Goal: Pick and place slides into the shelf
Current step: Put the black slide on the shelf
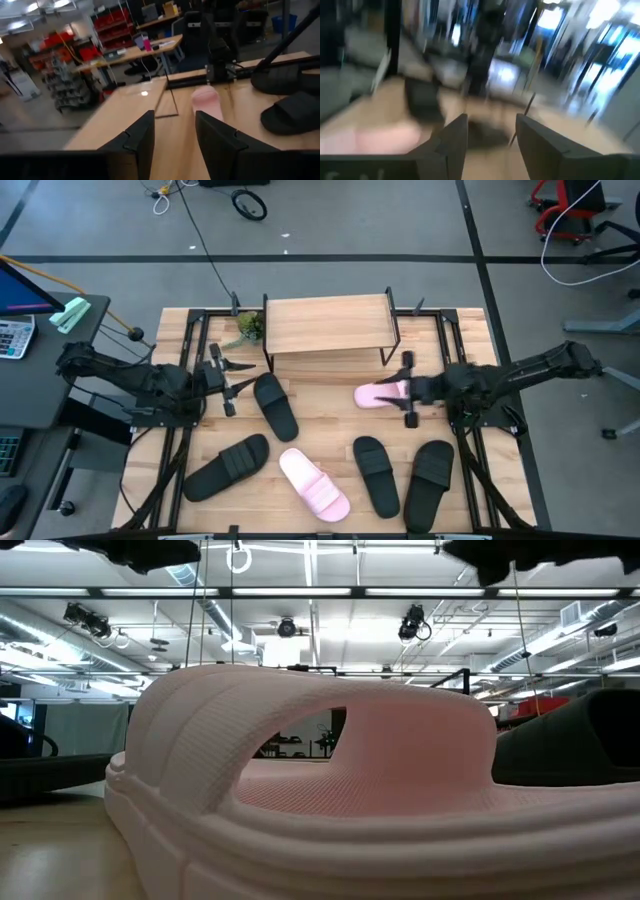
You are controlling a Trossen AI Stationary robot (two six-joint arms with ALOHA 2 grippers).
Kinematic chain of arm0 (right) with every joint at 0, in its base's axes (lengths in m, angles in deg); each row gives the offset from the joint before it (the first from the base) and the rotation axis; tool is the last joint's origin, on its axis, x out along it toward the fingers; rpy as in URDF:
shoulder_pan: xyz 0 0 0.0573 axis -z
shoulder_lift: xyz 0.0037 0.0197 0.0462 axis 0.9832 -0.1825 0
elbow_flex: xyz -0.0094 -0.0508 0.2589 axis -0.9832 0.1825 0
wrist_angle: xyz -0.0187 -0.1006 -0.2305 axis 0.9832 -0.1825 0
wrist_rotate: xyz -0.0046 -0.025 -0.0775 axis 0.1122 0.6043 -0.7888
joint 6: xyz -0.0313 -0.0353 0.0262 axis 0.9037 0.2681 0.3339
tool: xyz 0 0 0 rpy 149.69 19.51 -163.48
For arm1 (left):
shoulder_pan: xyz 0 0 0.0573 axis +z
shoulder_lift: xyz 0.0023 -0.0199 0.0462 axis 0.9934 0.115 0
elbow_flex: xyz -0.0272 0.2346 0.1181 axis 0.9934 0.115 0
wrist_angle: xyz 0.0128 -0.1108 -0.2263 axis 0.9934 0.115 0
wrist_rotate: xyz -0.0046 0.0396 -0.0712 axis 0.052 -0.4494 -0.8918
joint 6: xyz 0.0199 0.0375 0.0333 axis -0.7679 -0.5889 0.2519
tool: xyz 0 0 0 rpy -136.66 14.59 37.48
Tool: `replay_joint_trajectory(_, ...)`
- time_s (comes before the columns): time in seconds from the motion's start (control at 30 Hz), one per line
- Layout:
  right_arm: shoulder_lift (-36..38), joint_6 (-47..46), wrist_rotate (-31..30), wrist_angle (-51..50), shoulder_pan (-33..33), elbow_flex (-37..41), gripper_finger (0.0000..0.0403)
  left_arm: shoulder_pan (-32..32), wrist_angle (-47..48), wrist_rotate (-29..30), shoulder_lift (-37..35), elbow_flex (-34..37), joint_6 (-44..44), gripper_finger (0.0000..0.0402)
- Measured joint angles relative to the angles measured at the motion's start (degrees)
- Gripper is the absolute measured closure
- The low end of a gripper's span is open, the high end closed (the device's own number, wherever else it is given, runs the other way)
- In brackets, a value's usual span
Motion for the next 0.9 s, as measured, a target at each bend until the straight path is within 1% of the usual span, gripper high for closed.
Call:
replay_joint_trajectory(0.07, -5.50, -4.28, -2.47, -8.02, -0.02, -5.02, 0.0225, 0.00, 0.00, -0.04, 1.43, 0.00, 2.96, 0.0258)
replay_joint_trajectory(0.2, -14.56, -16.76, -14.05, -22.38, 0.00, -13.35, 0.0225, 0.00, 0.19, -0.04, 4.41, 0.00, 6.89, 0.0264)
replay_joint_trajectory(0.3, -19.80, -26.26, -20.52, -35.83, 0.00, -19.34, 0.0224, 0.00, 0.43, -0.04, 6.63, 0.00, 8.35, 0.0267)
replay_joint_trajectory(0.37, -22.82, -33.25, -22.97, -45.59, 0.00, -23.34, 0.0224, 0.00, 0.59, -0.04, 8.16, 0.00, 8.45, 0.0266)
replay_joint_trajectory(0.47, -27.23, -42.58, -24.09, -59.57, 0.00, -27.87, 0.0226, 0.00, 0.59, -0.04, 10.54, 0.00, 8.44, 0.0263)
replay_joint_trajectory(0.53, -29.30, -48.34, -24.41, -65.79, 0.00, -29.87, 0.0228, 0.00, 0.55, -0.04, 11.86, 0.00, 8.47, 0.0261)
replay_joint_trajectory(0.6, -30.81, -52.00, -24.54, -68.54, 0.00, -30.82, 0.0229, 0.00, 0.44, -0.05, 13.18, 0.00, 9.57, 0.0260)
replay_joint_trajectory(0.77, -32.22, -54.42, -24.54, -67.52, 0.00, -30.85, 0.0229, 0.00, -3.31, -0.85, 16.61, -0.15, 18.86, 0.0265)
replay_joint_trajectory(0.83, -32.22, -54.32, -24.54, -67.45, 0.00, -30.85, 0.0229, 0.00, -2.30, -3.64, 17.97, -1.22, 17.86, 0.0267)
replay_joint_trajectory(0.9, -31.97, -54.60, -24.52, -67.45, 0.00, -30.85, 0.0229, -0.04, -0.83, -4.74, 19.49, -2.43, 15.58, 0.0268)
